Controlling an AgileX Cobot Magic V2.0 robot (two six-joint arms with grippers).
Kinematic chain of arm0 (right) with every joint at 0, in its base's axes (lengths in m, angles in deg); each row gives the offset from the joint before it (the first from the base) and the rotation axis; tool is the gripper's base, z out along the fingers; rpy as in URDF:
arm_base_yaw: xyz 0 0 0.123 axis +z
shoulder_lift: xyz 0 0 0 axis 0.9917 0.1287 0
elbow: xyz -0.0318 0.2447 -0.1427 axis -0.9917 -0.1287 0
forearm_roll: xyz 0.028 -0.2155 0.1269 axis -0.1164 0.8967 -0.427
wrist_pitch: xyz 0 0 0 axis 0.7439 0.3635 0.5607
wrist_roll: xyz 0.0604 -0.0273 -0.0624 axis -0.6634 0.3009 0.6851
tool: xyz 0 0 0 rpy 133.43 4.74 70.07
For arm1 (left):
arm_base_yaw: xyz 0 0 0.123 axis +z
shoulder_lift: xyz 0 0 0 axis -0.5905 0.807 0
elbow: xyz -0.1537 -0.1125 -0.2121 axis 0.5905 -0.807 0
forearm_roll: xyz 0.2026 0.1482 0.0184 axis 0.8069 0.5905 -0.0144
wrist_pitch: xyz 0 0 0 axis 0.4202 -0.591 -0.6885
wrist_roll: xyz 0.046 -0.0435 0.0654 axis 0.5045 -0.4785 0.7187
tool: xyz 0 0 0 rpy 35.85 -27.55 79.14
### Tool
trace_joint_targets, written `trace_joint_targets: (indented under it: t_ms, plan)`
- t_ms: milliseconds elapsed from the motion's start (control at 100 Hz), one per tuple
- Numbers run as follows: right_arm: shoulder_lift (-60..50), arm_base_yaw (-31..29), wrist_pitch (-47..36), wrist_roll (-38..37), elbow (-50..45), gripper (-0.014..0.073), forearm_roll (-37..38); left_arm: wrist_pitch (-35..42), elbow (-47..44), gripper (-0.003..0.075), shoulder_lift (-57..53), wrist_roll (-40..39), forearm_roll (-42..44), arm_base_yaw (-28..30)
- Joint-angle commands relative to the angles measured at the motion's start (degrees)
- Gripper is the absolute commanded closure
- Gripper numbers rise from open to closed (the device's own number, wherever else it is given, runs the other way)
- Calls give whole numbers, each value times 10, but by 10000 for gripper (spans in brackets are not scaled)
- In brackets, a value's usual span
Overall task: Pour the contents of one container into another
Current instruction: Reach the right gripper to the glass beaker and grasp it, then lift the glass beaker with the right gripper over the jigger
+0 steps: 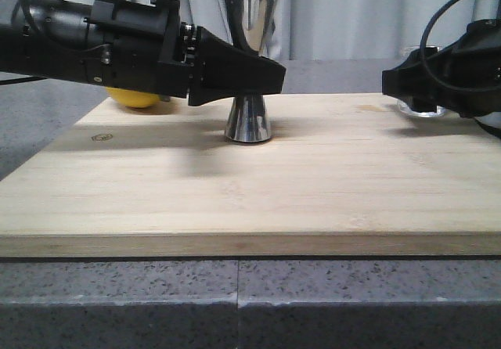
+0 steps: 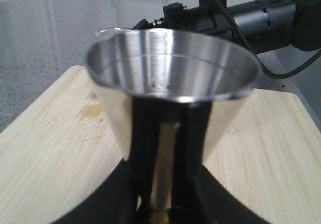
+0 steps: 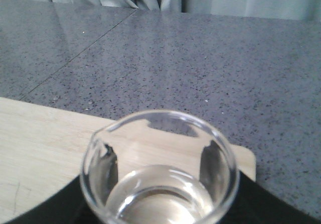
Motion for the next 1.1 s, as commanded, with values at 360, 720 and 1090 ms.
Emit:
trace_joint_targets:
  t_ms: [360, 720, 1090]
  plan:
    - [-25, -3, -48, 2, 16, 325, 17, -62, 16, 650, -26, 1, -44, -5]
    - [-117, -3, 92, -5, 41, 325, 109, -62, 16, 650, -26, 1, -44, -5]
    - [-160, -2, 174, -276, 125, 324, 408, -62, 16, 650, -26, 1, -44, -5]
